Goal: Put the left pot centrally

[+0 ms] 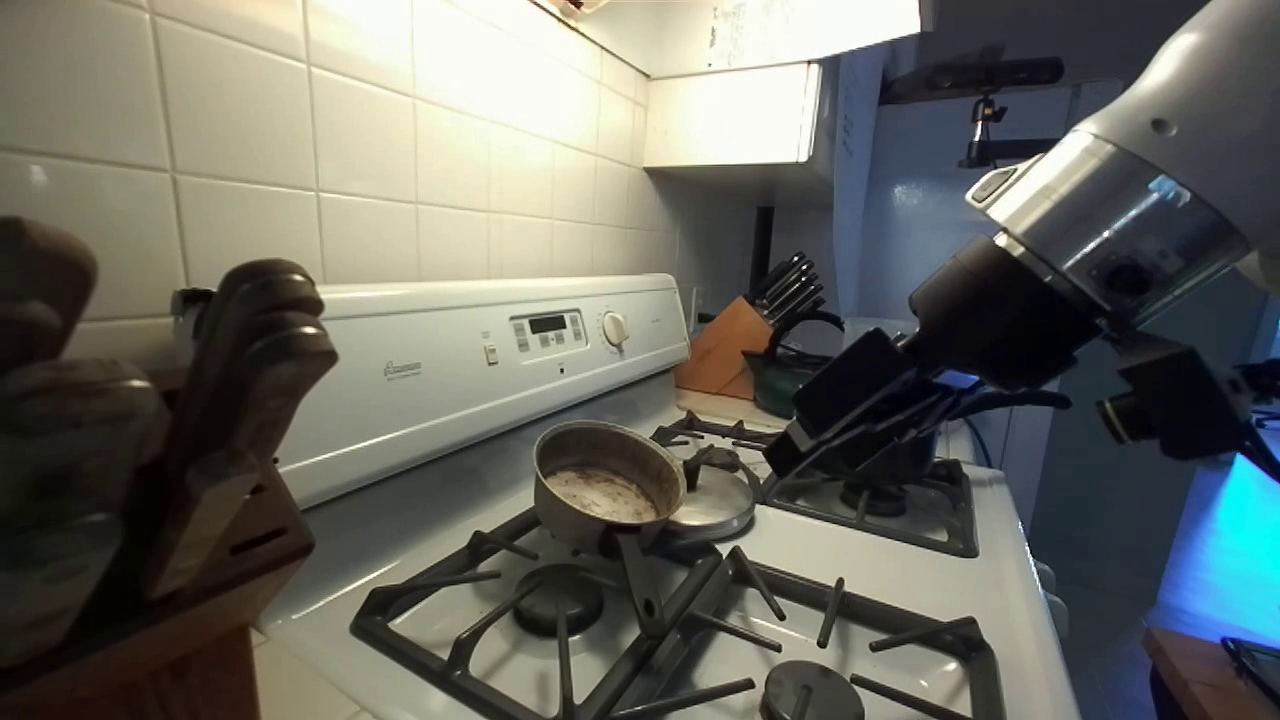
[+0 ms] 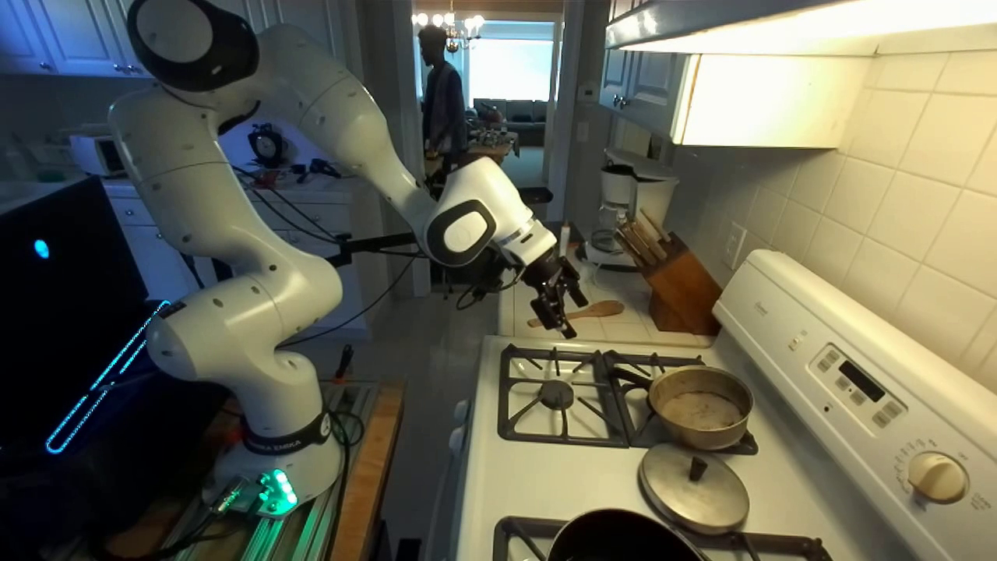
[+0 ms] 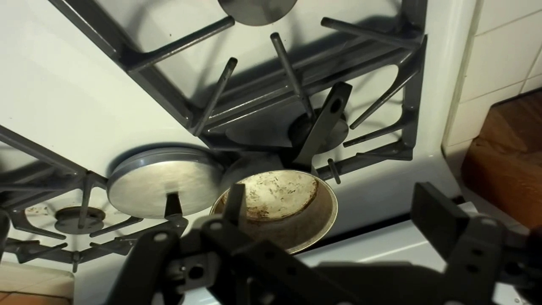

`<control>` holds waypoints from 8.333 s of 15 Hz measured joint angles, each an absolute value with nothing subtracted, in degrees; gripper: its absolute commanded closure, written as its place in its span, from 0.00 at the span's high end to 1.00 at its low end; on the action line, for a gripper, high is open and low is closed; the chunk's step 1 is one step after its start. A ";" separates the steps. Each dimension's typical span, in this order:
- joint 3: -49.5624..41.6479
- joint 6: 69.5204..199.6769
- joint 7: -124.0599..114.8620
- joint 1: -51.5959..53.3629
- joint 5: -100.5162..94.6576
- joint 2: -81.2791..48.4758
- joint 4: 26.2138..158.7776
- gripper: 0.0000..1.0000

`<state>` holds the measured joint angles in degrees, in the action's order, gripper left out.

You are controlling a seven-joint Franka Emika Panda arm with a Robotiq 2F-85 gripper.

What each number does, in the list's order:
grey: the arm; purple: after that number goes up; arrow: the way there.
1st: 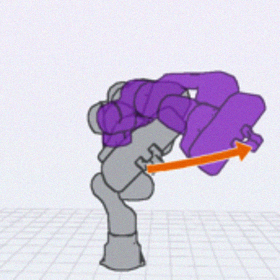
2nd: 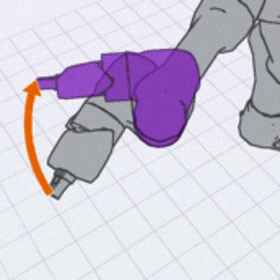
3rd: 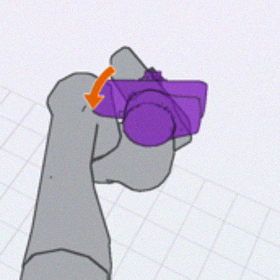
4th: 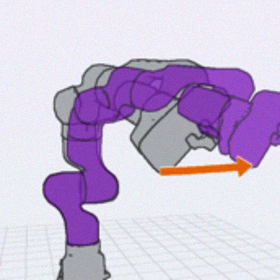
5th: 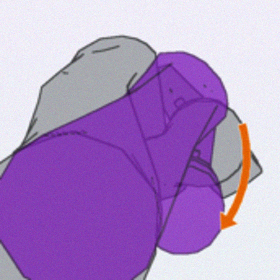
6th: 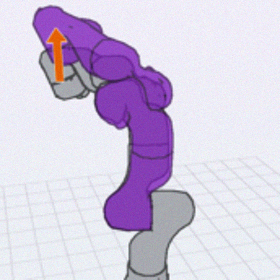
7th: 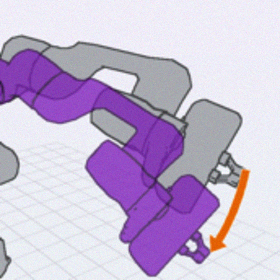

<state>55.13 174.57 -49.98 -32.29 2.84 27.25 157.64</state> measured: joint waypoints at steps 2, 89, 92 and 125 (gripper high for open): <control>55.13 174.57 -50.01 -32.30 2.84 27.27 157.58 1.00; 98.72 164.97 -41.19 -79.40 16.13 32.87 138.48 0.06; 96.40 161.19 -36.72 -76.83 16.13 28.32 138.48 0.06; 110.48 173.61 -33.30 -89.43 16.89 17.60 140.95 0.06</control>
<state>110.48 173.61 -33.30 -89.43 16.89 17.60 140.95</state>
